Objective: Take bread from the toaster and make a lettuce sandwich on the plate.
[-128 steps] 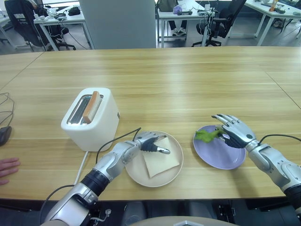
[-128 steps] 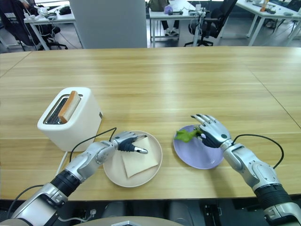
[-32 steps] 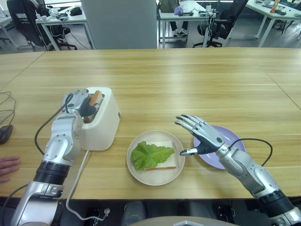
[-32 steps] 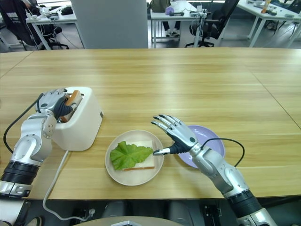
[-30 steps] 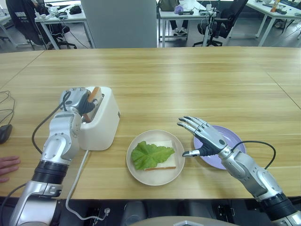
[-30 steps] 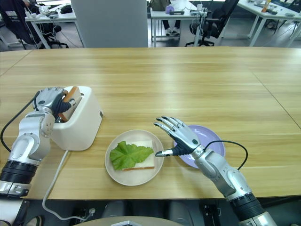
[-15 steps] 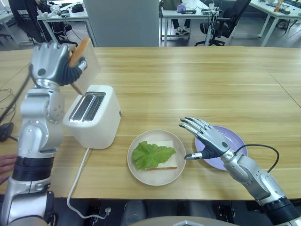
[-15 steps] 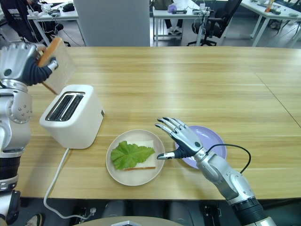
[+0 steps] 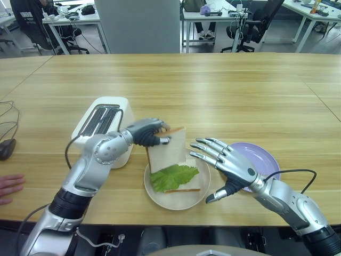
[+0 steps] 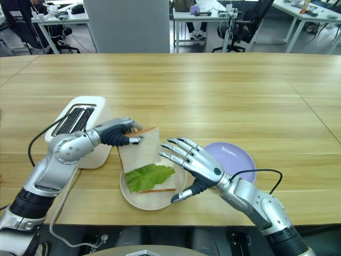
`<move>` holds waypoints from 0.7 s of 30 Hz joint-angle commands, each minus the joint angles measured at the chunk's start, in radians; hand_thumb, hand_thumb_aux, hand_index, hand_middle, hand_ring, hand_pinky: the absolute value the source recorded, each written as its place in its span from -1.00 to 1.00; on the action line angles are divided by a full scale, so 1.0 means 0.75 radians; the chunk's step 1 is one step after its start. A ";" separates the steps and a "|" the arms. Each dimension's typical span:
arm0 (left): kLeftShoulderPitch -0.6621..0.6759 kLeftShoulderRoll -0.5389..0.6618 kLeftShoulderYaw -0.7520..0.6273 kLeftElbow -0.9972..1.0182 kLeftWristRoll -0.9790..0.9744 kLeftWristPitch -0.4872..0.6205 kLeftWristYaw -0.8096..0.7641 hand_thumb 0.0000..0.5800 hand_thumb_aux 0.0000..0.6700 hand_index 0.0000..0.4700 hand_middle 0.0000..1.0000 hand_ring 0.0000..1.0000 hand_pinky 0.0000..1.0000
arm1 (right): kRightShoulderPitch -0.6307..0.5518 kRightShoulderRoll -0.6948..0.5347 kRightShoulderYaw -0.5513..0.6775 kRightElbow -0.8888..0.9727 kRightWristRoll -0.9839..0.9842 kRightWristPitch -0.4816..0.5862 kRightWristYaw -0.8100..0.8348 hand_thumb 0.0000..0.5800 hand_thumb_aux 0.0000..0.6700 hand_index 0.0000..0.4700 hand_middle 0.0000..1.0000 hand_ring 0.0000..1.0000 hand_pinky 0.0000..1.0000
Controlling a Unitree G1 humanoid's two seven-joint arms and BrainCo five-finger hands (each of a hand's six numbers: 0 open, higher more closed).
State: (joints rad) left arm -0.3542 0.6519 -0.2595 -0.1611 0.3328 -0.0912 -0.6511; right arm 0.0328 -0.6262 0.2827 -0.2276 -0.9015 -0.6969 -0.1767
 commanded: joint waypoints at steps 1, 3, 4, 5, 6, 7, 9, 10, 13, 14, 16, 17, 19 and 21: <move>-0.063 -0.066 -0.081 0.208 -0.066 -0.155 -0.058 1.00 1.00 0.96 1.00 1.00 1.00 | 0.011 -0.019 0.055 -0.010 -0.016 -0.063 0.057 -1.00 -1.00 -1.00 -1.00 -1.00 -1.00; -0.111 -0.110 -0.116 0.348 -0.062 -0.237 -0.060 1.00 1.00 0.96 1.00 1.00 1.00 | 0.007 -0.013 0.081 0.000 -0.011 -0.076 0.087 -1.00 -1.00 -1.00 -1.00 -1.00 -1.00; -0.131 -0.130 -0.133 0.413 -0.058 -0.275 -0.064 1.00 1.00 0.96 1.00 1.00 1.00 | 0.003 -0.008 0.095 0.009 -0.007 -0.078 0.106 -1.00 -1.00 -1.00 -1.00 -1.00 -1.00; -0.146 -0.150 -0.143 0.469 -0.060 -0.310 -0.062 1.00 1.00 0.96 1.00 1.00 1.00 | -0.003 -0.002 0.110 0.022 0.004 -0.076 0.129 -1.00 -1.00 -1.00 -1.00 -1.00 -1.00; -0.161 -0.173 -0.153 0.522 -0.066 -0.345 -0.060 1.00 1.00 0.96 1.00 1.00 1.00 | -0.008 0.008 0.129 0.042 0.020 -0.072 0.158 -1.00 -1.00 -1.00 -1.00 -1.00 -1.00; -0.175 -0.192 -0.158 0.570 -0.066 -0.377 -0.054 1.00 1.00 0.96 1.00 1.00 1.00 | -0.013 0.015 0.147 0.059 0.024 -0.071 0.181 -1.00 -1.00 -1.00 -1.00 -1.00 -1.00; -0.214 -0.224 -0.171 0.671 -0.059 -0.444 -0.049 1.00 1.00 0.96 1.00 1.00 1.00 | -0.022 0.027 0.186 0.102 0.030 -0.064 0.237 -1.00 -1.00 -1.00 -1.00 -1.00 -1.00; -0.230 -0.237 -0.172 0.714 -0.063 -0.467 -0.052 1.00 1.00 0.96 1.00 1.00 1.00 | -0.024 0.030 0.199 0.118 0.026 -0.063 0.254 -1.00 -1.00 -1.00 -1.00 -1.00 -1.00; -0.277 -0.272 -0.176 0.848 -0.075 -0.538 -0.064 1.00 1.00 0.96 1.00 1.00 1.00 | -0.036 0.041 0.231 0.164 0.024 -0.050 0.303 -1.00 -1.00 -1.00 -1.00 -1.00 -1.00; -0.292 -0.281 -0.179 0.894 -0.074 -0.553 -0.068 1.00 1.00 0.96 1.00 1.00 1.00 | -0.041 0.045 0.235 0.176 0.025 -0.045 0.311 -1.00 -1.00 -1.00 -1.00 -1.00 -1.00; -0.315 -0.299 -0.191 0.987 -0.071 -0.580 -0.086 1.00 1.00 0.96 1.00 1.00 1.00 | -0.053 0.054 0.241 0.198 0.022 -0.030 0.326 -1.00 -1.00 -1.00 -1.00 -1.00 -1.00; -0.326 -0.307 -0.197 1.034 -0.065 -0.594 -0.090 1.00 1.00 0.96 1.00 1.00 1.00 | -0.060 0.058 0.243 0.208 0.018 -0.021 0.333 -1.00 -1.00 -1.00 -1.00 -1.00 -1.00; -0.339 -0.322 -0.203 1.111 -0.057 -0.614 -0.101 1.00 1.00 0.96 1.00 1.00 1.00 | -0.073 0.065 0.252 0.232 0.013 0.003 0.359 -1.00 -1.00 -1.00 -1.00 -1.00 -1.00; -0.350 -0.335 -0.207 1.174 -0.047 -0.630 -0.103 1.00 1.00 0.96 1.00 1.00 1.00 | -0.088 0.070 0.267 0.263 0.002 0.033 0.396 -1.00 -1.00 -1.00 -1.00 -1.00 -1.00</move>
State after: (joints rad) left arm -0.6133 0.4031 -0.3866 0.6630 0.2778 -0.5510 -0.7105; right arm -0.0200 -0.5754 0.4708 -0.0624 -0.8885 -0.6973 0.0833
